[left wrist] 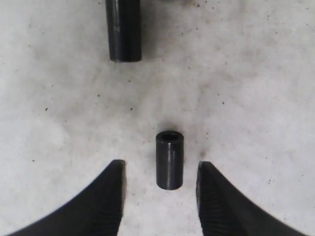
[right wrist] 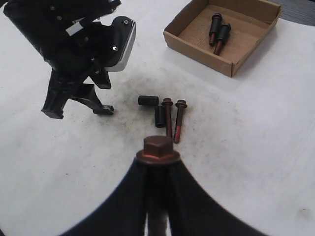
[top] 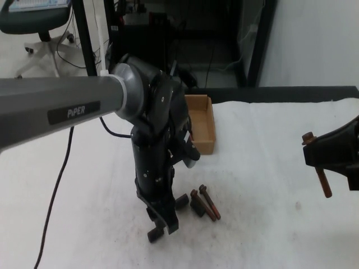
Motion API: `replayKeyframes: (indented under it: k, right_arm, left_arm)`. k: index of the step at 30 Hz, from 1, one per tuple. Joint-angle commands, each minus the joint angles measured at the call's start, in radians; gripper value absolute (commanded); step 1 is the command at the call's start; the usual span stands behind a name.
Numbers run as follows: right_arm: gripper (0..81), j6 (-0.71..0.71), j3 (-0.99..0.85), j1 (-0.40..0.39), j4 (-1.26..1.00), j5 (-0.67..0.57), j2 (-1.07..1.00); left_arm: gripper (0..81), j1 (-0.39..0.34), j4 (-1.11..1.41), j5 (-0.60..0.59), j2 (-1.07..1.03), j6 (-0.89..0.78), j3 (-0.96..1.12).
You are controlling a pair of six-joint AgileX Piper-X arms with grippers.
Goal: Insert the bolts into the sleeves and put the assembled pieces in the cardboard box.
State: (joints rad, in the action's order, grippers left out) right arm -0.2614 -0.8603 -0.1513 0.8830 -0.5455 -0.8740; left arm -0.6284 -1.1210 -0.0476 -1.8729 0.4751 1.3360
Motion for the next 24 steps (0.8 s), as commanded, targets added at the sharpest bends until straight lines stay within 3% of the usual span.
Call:
replayKeyframes:
  k: [1, 24]
  right_arm:
    - [0.8, 0.000, -0.002, -0.001, -0.005, -0.014, 0.009]
    - [0.8, 0.000, -0.002, -0.001, -0.005, -0.014, 0.009]
  left_arm:
    - [42.4, 0.001, -0.016, 0.010, 0.008, 0.005, -0.009]
    - [42.4, 0.001, 0.090, -0.026, 0.008, 0.003, -0.069]
